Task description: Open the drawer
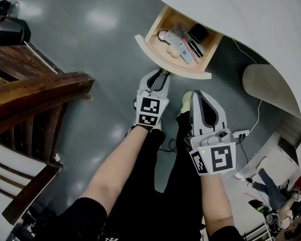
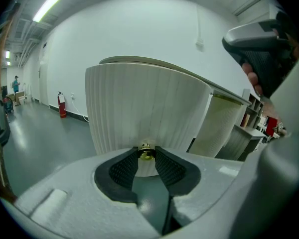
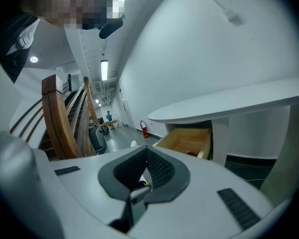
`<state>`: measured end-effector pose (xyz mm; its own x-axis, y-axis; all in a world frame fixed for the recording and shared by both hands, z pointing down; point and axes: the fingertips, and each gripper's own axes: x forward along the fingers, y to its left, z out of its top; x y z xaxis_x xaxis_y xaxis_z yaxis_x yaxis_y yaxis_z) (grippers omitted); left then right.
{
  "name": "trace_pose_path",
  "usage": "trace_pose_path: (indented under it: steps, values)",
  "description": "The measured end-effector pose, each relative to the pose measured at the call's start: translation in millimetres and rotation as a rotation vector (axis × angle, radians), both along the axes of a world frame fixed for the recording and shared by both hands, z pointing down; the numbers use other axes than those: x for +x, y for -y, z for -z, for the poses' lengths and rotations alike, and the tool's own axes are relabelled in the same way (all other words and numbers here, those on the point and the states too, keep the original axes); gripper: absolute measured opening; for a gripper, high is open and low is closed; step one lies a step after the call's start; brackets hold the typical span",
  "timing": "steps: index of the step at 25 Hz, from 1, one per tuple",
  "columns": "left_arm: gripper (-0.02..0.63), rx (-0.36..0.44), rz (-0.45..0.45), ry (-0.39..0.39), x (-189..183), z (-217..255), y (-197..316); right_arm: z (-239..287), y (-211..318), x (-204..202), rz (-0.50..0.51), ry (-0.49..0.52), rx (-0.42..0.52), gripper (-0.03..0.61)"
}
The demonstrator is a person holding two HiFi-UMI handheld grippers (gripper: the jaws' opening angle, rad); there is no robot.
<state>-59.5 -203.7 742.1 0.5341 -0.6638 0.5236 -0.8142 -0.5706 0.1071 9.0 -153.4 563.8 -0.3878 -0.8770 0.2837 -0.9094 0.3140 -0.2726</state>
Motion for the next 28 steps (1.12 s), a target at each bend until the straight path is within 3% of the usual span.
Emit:
trace_pose_path:
  steps: [19,28]
  values:
    - [0.092,-0.015,0.013,0.014,-20,8,-17,17,-16,-7,0.009,-0.017,-0.012,0.014]
    - [0.092,-0.006,-0.025,-0.024,-25,81,-40,60,-29,-10,0.007,-0.027,-0.007,0.014]
